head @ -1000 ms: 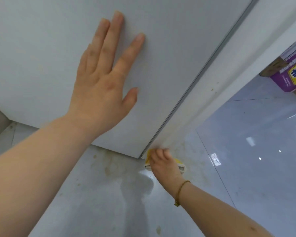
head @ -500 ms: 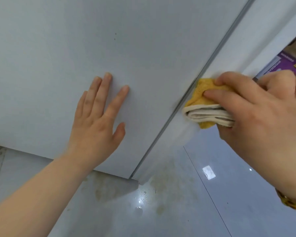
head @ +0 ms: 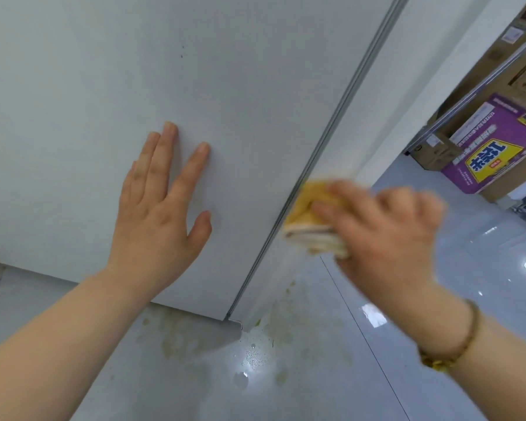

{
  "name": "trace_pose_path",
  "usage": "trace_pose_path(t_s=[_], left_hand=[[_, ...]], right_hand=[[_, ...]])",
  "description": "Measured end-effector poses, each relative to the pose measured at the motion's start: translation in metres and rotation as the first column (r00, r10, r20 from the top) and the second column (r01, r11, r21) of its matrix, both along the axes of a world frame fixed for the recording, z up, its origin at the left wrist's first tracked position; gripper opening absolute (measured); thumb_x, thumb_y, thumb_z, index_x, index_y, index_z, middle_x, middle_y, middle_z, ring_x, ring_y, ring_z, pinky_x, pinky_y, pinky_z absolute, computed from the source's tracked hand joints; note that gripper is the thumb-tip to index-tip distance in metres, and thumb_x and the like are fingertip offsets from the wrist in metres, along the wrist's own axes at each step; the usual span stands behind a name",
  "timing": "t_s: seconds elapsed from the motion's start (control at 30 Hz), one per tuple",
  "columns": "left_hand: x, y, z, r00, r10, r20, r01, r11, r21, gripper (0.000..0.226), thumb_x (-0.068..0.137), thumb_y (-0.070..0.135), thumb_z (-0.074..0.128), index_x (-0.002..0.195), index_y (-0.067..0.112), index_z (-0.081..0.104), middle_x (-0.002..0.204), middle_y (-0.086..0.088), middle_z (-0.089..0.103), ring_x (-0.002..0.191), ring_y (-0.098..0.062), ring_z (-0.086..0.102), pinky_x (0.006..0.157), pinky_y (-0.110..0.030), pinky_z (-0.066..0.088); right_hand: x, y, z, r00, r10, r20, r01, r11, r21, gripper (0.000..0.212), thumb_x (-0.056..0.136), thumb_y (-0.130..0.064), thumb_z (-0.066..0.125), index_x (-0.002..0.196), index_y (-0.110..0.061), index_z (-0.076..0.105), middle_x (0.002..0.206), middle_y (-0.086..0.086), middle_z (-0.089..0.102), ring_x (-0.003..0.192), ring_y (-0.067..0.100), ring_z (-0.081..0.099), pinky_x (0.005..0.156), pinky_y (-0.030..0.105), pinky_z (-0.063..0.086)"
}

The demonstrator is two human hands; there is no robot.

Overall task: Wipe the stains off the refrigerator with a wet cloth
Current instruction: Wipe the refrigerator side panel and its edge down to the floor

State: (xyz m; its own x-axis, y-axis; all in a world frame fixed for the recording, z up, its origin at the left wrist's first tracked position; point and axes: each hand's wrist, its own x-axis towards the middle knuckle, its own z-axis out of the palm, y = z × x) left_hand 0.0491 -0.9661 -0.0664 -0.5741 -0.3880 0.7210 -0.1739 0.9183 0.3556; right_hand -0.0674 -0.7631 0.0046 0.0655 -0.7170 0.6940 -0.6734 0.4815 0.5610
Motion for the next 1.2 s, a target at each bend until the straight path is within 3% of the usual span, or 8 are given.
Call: trace_pose_path(t_s=[0.23, 0.33, 0.57, 0.77, 0.93, 1.0, 1.1, 1.2], left_hand=[[-0.007, 0.006, -0.001, 0.999, -0.001, -0.033, 0.002, 0.999, 0.039, 0.067, 0.078, 0.027, 0.044, 0.14, 0.013, 0.024, 0.145, -0.021, 0.015, 0.135, -0.034, 0.008, 0.111, -0.017, -0.005], [-0.003, 0.005, -0.007, 1.0, -0.02, -0.014, 0.021, 0.998, 0.06, 0.066, 0.078, 0.027, 0.043, 0.14, 0.014, 0.023, 0.146, -0.025, 0.017, 0.135, -0.033, 0.007, 0.11, -0.015, -0.005], [0.016, 0.017, -0.056, 0.987, -0.041, 0.152, 0.002, 0.969, 0.249, 0.071, 0.076, 0.031, 0.044, 0.141, 0.019, 0.02, 0.149, -0.01, 0.009, 0.135, -0.024, 0.006, 0.104, -0.039, 0.017], [0.02, 0.014, -0.064, 0.977, -0.069, 0.201, 0.018, 0.969, 0.245, 0.078, 0.073, 0.022, 0.055, 0.142, 0.021, 0.018, 0.147, -0.003, 0.003, 0.135, -0.022, 0.005, 0.1, -0.039, 0.02], [0.024, 0.01, -0.067, 0.963, -0.066, 0.262, 0.005, 0.974, 0.227, 0.092, 0.068, 0.009, 0.069, 0.142, 0.02, 0.017, 0.148, -0.006, 0.007, 0.132, -0.023, 0.006, 0.089, -0.039, 0.031], [0.025, 0.009, -0.065, 0.955, -0.071, 0.289, 0.009, 0.977, 0.213, 0.09, 0.064, 0.017, 0.059, 0.142, 0.022, 0.014, 0.15, -0.009, 0.01, 0.132, -0.022, 0.006, 0.086, -0.036, 0.033], [0.027, 0.01, -0.061, 0.951, -0.109, 0.289, 0.03, 0.964, 0.264, 0.091, 0.065, 0.024, 0.053, 0.144, 0.03, 0.007, 0.15, 0.002, -0.002, 0.135, -0.014, 0.001, 0.093, -0.031, 0.027], [0.028, 0.017, -0.054, 0.943, -0.193, 0.272, 0.046, 0.883, 0.468, 0.081, 0.068, 0.043, 0.043, 0.131, 0.05, -0.009, 0.135, 0.027, -0.029, 0.129, 0.012, -0.014, 0.103, -0.019, 0.011]], right_hand=[[-0.011, -0.015, 0.033, 0.996, 0.083, -0.01, -0.083, 0.959, -0.27, 0.008, 0.085, -0.026, 0.065, 0.091, -0.021, 0.067, 0.1, -0.003, 0.07, 0.074, 0.023, 0.037, 0.072, 0.035, 0.028], [0.0, -0.007, -0.042, 0.989, 0.061, 0.138, -0.05, 0.996, -0.081, 0.036, 0.064, -0.01, 0.071, 0.095, -0.023, 0.058, 0.109, -0.007, 0.061, 0.072, 0.021, 0.035, 0.068, 0.033, 0.025], [0.016, -0.002, -0.18, 0.916, -0.187, 0.356, 0.09, 0.958, 0.271, 0.046, 0.075, 0.0, 0.028, 0.096, -0.02, 0.064, 0.11, 0.001, 0.044, 0.07, 0.021, 0.03, 0.062, 0.031, 0.022], [0.031, -0.013, -0.249, 0.728, -0.532, 0.432, 0.04, 0.663, 0.748, 0.049, 0.036, -0.032, 0.082, 0.083, -0.017, 0.076, 0.095, 0.002, 0.068, 0.076, 0.026, 0.037, 0.065, 0.033, 0.027], [0.037, -0.023, -0.27, 0.622, -0.636, 0.457, -0.059, 0.544, 0.837, 0.047, 0.095, -0.014, 0.036, 0.139, 0.0, 0.027, 0.142, 0.017, 0.024, 0.121, 0.033, 0.032, 0.099, 0.039, 0.029], [0.037, -0.021, -0.268, 0.602, -0.622, 0.5, -0.046, 0.599, 0.8, 0.049, 0.09, -0.016, 0.05, 0.135, -0.004, 0.036, 0.137, 0.014, 0.036, 0.117, 0.033, 0.037, 0.097, 0.036, 0.034], [0.038, -0.014, -0.267, 0.502, -0.479, 0.72, -0.076, 0.805, 0.588, 0.064, 0.031, -0.028, 0.086, 0.093, -0.023, 0.071, 0.091, -0.006, 0.068, 0.078, 0.02, 0.042, 0.061, 0.018, 0.047], [0.042, -0.005, -0.253, 0.483, -0.232, 0.844, -0.102, 0.943, 0.317, 0.049, 0.053, -0.027, 0.058, 0.102, -0.028, 0.058, 0.099, -0.016, 0.064, 0.072, 0.011, 0.032, 0.063, 0.013, 0.035]])
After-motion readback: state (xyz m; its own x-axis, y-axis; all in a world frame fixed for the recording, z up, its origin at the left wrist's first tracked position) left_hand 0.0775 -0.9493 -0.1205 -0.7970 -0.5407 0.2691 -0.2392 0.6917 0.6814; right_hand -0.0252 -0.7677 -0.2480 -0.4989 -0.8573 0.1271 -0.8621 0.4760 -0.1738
